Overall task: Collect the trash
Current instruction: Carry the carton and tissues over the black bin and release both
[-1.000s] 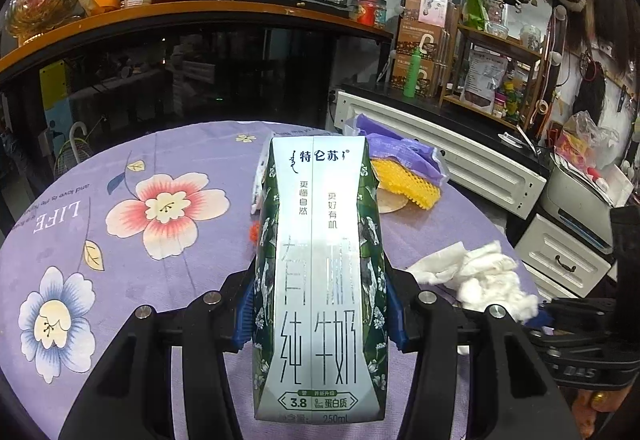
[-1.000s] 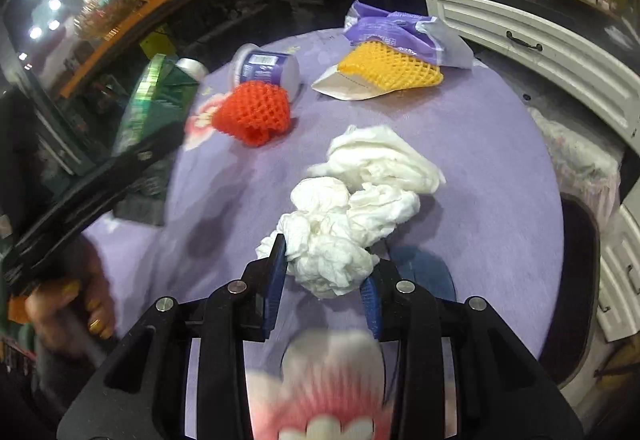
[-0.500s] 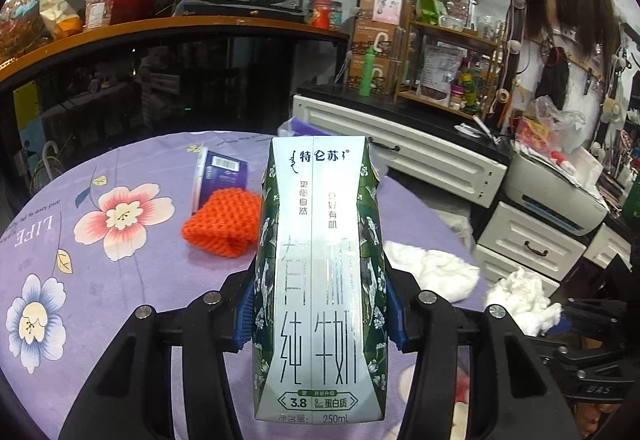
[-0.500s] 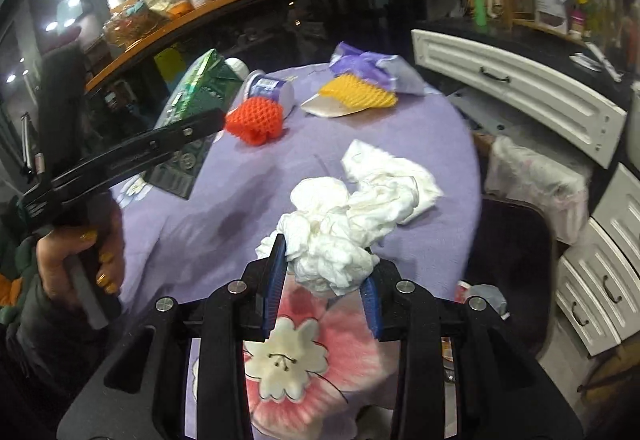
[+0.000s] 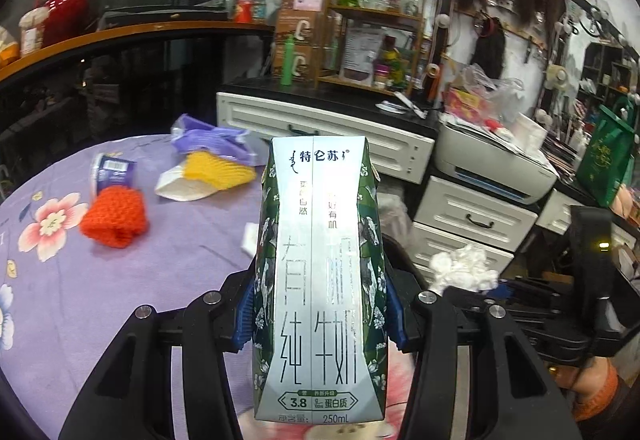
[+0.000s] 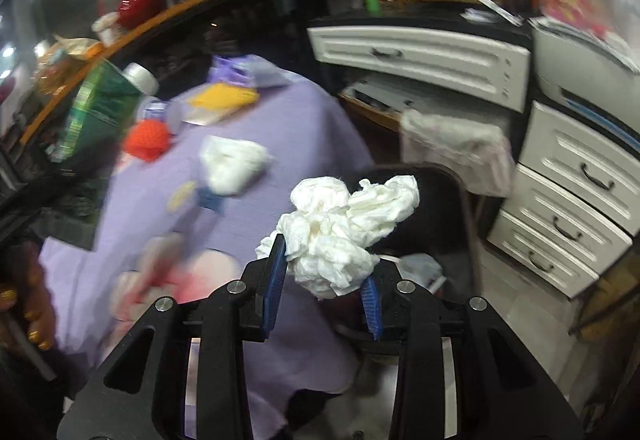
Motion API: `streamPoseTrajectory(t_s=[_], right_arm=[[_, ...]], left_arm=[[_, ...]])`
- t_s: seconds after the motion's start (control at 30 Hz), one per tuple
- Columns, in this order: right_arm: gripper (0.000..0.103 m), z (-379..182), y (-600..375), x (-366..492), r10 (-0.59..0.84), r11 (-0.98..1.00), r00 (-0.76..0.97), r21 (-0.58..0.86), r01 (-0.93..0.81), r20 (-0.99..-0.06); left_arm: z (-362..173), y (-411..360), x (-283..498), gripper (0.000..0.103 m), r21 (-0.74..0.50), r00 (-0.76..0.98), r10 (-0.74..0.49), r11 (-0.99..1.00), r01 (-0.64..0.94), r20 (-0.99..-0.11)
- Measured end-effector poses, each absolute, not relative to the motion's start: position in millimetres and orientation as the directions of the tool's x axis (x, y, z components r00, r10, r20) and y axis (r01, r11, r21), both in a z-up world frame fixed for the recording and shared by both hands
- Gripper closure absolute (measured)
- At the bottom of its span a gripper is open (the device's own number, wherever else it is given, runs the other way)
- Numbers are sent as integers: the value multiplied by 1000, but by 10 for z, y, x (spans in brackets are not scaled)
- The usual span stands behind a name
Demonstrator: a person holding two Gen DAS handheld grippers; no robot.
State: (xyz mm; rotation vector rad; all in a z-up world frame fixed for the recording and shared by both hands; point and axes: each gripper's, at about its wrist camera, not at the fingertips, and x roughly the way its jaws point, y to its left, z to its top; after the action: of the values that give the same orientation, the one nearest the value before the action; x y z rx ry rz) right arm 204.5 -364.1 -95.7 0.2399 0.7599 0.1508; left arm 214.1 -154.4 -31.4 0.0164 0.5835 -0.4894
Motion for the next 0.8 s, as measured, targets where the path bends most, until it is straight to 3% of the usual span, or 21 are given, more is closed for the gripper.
streamPoseTrajectory(t_s=[0.27,0.37,0.47,0.8], right_arm=[[67,-1621,-3898,2492,181,967,629,255,28,-756],[59,-1884,-3966,2650,170,967,595,250,53,-786],[36,-2060,-4002,2751,161,965,573,250,80,-803],[30,-1943,-4215,2391,140,949,625,284,137,-768]], left_arm=[[-364,-2030,2143,53,-144,666,-506,842,520,-548],[-404,-2157,2190,53,-159,645,-516,834,528,-564],[-448,-2235,2222,53,-170,630,-521,830,531,-576],[-558,-2491,2241,53,-160,593,-529,812,561,-607]])
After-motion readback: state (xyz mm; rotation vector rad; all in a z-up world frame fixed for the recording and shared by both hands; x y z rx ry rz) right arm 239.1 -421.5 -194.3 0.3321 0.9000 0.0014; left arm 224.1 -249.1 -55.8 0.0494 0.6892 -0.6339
